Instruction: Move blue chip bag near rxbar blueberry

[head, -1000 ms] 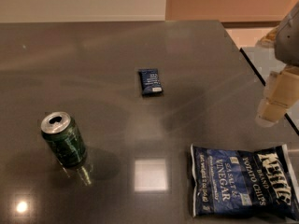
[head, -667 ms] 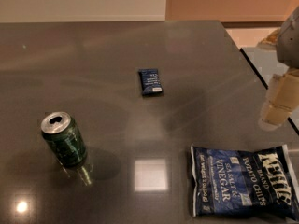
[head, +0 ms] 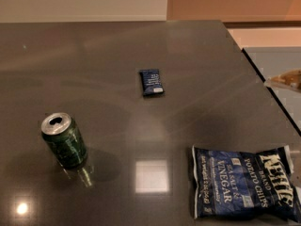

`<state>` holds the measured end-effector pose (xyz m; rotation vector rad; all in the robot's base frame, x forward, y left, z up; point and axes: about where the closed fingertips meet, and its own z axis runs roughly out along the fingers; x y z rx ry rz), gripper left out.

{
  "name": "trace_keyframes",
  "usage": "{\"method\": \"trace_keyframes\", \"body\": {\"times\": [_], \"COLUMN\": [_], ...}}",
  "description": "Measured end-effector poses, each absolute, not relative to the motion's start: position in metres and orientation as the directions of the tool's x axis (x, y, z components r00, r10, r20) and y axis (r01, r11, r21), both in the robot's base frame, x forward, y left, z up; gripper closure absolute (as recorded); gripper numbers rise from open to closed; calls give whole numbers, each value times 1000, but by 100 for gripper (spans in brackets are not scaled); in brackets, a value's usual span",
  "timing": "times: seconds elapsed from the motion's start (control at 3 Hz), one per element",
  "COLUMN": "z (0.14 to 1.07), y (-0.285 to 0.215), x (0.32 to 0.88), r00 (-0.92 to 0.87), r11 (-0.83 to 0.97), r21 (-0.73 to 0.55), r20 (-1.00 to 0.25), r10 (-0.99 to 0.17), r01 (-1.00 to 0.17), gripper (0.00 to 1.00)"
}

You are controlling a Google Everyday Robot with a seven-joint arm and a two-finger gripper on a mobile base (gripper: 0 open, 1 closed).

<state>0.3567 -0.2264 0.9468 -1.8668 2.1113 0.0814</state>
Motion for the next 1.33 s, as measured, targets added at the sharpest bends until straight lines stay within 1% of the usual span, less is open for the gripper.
{"method": "trace_keyframes", "body": {"times": [0.33,1.0,1.33], "z": [904,849,838], "y": [-225,-224,-222], "x": [323,297,292], "r00": [-53,-22,-18], "r11": [88,39,28], "r21": [-103,-42,-24], "r20": [-307,-347,-357], "r10": [-950,-938,-934], "r01": [-991,-998,-999], "gripper": [0,0,17]}}
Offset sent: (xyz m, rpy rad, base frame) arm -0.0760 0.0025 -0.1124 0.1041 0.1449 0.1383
